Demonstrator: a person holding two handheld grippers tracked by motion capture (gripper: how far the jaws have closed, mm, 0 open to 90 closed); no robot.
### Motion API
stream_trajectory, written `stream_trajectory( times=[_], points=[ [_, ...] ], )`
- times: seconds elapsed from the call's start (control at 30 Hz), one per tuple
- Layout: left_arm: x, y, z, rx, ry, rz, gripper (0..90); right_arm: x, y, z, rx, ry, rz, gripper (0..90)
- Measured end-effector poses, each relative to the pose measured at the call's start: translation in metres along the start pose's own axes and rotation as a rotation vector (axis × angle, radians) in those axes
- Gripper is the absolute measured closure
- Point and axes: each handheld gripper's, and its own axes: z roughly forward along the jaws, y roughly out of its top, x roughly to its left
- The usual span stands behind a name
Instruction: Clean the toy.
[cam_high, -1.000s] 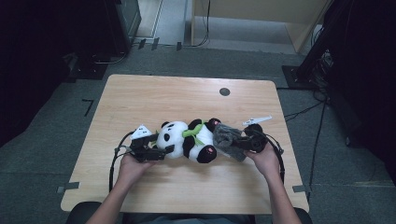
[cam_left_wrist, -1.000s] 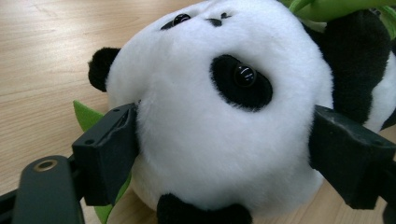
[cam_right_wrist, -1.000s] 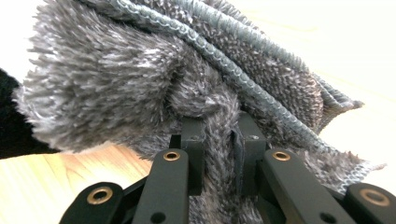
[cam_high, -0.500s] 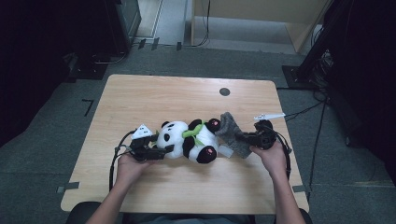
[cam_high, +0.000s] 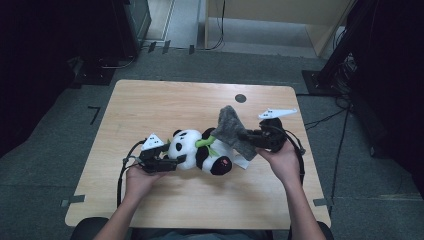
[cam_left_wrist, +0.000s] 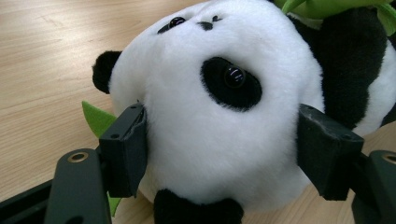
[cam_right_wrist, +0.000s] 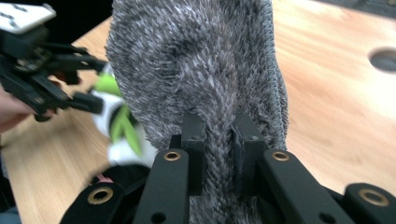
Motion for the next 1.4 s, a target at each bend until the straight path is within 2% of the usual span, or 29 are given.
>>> stream_trajectory(
  times=[0.1, 0.4, 0.57, 0.77, 0.9, 1.0, 1.1, 1.23, 1.4],
  points=[
    [0.0, 0.0, 0.0, -0.003, -0.001, 0.001, 26.2, 0.012, 0.016, 0.009, -0.005, 0.02, -0.026, 79.0],
    [-0.002, -0.003, -0.001, -0.017, 0.011, 0.011, 26.3, 0.041, 0.055, 0.054, 0.075, 0.07, -0.106, 78.8],
    [-0.002, -0.004, -0.001, -0.027, 0.012, 0.011, 26.3, 0.053, 0.069, 0.078, 0.11, 0.098, -0.137, 78.6],
    [-0.003, -0.004, -0.001, -0.035, 0.022, 0.016, 26.7, 0.061, 0.073, 0.111, 0.182, 0.105, -0.15, 78.6],
    [-0.004, -0.004, 0.0, -0.038, 0.03, 0.019, 27.4, 0.071, 0.074, 0.126, 0.222, 0.142, -0.164, 78.6],
    [-0.004, -0.004, 0.0, -0.031, 0.037, 0.018, 28.0, 0.078, 0.07, 0.139, 0.275, 0.136, -0.182, 78.6],
    [-0.003, -0.004, 0.0, -0.032, 0.036, 0.007, 28.9, 0.076, 0.069, 0.145, 0.275, 0.138, -0.173, 78.8],
    [-0.003, -0.004, 0.0, -0.034, 0.038, 0.009, 30.0, 0.074, 0.068, 0.145, 0.276, 0.128, -0.187, 79.0],
    [-0.004, -0.004, 0.0, -0.029, 0.046, 0.001, 32.1, 0.063, 0.068, 0.144, 0.275, 0.117, -0.171, 78.8]
  ],
)
